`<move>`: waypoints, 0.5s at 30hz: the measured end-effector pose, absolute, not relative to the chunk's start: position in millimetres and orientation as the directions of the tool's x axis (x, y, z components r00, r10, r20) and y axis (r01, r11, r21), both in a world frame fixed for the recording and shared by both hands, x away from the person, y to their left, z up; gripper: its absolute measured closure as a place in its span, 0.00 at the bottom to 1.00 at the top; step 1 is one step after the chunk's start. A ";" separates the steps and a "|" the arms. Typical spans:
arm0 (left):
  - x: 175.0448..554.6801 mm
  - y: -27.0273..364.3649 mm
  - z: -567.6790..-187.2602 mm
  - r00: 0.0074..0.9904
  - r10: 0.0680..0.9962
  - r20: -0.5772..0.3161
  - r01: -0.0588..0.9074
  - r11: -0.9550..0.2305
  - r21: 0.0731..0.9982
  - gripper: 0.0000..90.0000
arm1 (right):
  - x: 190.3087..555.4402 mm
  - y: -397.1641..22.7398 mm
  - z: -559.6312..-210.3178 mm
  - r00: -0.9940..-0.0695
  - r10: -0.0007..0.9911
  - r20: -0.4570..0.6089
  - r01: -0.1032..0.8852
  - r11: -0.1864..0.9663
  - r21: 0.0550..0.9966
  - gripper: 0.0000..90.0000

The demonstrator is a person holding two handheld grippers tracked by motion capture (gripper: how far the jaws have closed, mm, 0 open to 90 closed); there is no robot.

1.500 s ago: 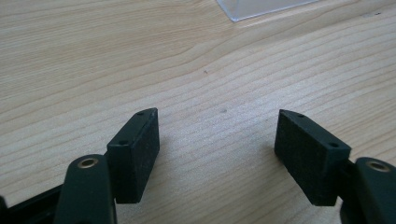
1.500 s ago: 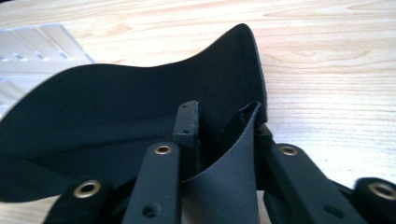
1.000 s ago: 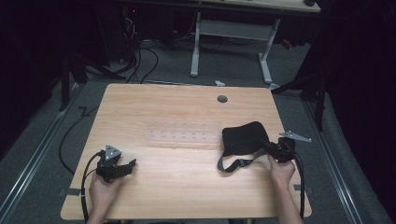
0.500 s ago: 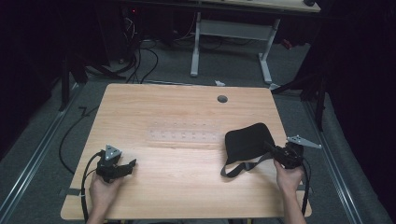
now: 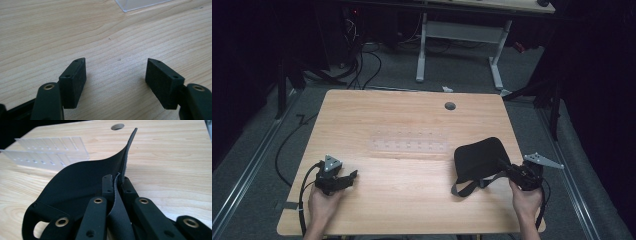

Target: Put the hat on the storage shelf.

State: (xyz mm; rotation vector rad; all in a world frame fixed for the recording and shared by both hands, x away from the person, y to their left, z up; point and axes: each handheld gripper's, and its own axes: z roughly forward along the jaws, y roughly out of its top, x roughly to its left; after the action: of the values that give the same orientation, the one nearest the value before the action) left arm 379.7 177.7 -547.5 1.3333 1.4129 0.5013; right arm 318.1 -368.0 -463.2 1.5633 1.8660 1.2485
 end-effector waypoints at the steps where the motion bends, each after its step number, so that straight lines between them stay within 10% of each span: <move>1: 379.7 177.0 -547.5 0.211 0.890 -0.404 0.445 0.280 0.850 0.34 | 315.8 -365.9 -460.8 -0.295 0.925 0.241 0.569 -0.033 0.822 0.95; 15: 378.7 174.6 -548.6 0.257 0.883 -0.393 0.470 0.241 0.849 0.20 | 307.2 -344.4 -453.9 -0.343 0.888 0.305 0.567 -0.063 0.821 0.95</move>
State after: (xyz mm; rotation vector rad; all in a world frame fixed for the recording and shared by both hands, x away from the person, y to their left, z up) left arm 378.7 174.6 -548.6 1.3936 1.3775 0.4594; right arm 307.2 -344.4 -453.9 1.5597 1.8887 1.3677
